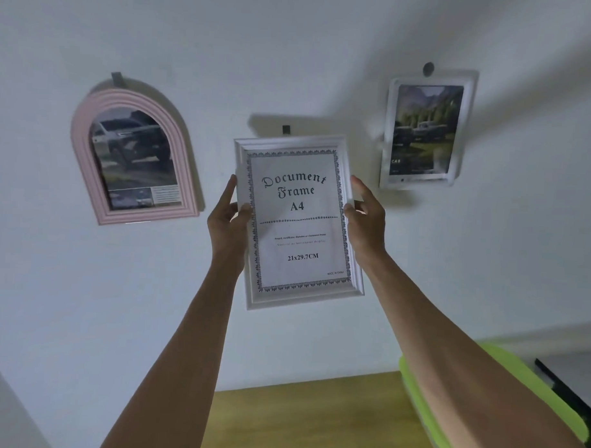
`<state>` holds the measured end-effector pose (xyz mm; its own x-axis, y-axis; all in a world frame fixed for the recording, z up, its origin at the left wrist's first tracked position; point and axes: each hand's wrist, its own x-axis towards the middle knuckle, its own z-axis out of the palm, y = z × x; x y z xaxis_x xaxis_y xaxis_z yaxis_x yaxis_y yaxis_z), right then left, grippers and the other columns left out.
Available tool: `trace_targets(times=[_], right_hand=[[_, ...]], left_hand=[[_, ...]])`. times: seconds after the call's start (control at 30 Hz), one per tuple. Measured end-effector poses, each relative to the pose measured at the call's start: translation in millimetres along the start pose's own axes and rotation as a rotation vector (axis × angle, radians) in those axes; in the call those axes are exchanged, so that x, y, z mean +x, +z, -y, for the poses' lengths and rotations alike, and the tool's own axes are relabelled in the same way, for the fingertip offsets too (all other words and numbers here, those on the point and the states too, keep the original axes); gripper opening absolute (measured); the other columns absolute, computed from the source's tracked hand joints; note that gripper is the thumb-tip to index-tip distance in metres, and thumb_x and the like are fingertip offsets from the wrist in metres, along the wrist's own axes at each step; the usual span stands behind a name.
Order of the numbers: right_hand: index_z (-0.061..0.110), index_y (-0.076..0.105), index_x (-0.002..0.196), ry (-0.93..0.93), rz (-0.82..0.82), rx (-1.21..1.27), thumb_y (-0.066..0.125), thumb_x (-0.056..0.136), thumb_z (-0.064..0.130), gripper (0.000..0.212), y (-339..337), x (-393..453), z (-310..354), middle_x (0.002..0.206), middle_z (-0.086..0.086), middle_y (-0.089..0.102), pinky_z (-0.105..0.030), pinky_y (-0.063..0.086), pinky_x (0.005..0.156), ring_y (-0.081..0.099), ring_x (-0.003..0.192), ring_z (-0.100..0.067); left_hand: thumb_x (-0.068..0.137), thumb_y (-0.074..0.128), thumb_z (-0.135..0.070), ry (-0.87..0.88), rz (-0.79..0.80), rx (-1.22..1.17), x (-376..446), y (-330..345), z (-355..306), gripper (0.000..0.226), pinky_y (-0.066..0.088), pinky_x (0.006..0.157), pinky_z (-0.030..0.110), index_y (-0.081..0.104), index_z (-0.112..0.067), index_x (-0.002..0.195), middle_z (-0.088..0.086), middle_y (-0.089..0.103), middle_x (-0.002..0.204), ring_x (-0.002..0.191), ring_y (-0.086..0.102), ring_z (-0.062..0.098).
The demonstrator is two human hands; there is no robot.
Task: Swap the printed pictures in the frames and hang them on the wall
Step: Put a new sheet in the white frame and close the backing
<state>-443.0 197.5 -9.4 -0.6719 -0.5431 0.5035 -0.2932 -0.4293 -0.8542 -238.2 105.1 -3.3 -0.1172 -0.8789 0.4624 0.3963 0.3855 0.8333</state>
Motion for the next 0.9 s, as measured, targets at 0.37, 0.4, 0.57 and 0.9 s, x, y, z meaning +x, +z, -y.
trace_targets(times=[0.37, 0.4, 0.57, 0.9], right_hand=[[0.034, 0.058, 0.138, -0.048, -0.028, -0.029, 0.055, 0.090, 0.001, 0.058, 14.8, 25.7, -32.8, 0.123, 0.003, 0.067, -0.019, 0.048, 0.084, 0.059, 0.092, -0.009], [0.034, 0.057, 0.138, -0.055, -0.031, -0.041, 0.055, 0.091, 0.001, 0.058, 15.4, 25.5, -34.5, 0.121, 0.004, 0.067, -0.017, 0.048, 0.083, 0.059, 0.092, -0.008], [0.035, 0.053, 0.142, -0.039, -0.084, -0.098, 0.059, 0.092, 0.009, 0.057, 20.6, 32.5, -45.5, 0.096, -0.003, 0.066, -0.021, 0.049, 0.080, 0.061, 0.088, -0.014], [0.027, 0.066, 0.126, -0.093, -0.076, -0.113, 0.063, 0.083, 0.004, 0.048, 26.5, 38.9, -53.0, 0.098, 0.004, 0.073, -0.036, 0.058, 0.086, 0.069, 0.089, -0.017]], left_hand=[[0.093, 0.059, 0.004, 0.002, -0.019, -0.004, 25.0, -2.4, 20.6, 0.062, 0.049, 0.103, 0.037, 0.051, -0.032, 0.143, -0.005, 0.056, 0.065, 0.077, 0.056, 0.013], [0.094, 0.059, 0.004, 0.008, -0.018, -0.001, 26.5, -3.1, 22.9, 0.062, 0.048, 0.104, 0.037, 0.051, -0.033, 0.143, -0.002, 0.055, 0.067, 0.077, 0.055, 0.013], [0.092, 0.059, 0.001, 0.059, -0.060, 0.096, 35.0, -2.5, 36.5, 0.064, 0.051, 0.081, 0.025, 0.050, -0.038, 0.143, 0.010, 0.062, 0.084, 0.072, 0.054, 0.011], [0.090, 0.066, -0.006, 0.174, -0.132, 0.286, 44.4, -8.2, 52.0, 0.055, 0.056, 0.070, 0.021, 0.058, -0.031, 0.138, 0.005, 0.069, 0.100, 0.079, 0.061, 0.011]])
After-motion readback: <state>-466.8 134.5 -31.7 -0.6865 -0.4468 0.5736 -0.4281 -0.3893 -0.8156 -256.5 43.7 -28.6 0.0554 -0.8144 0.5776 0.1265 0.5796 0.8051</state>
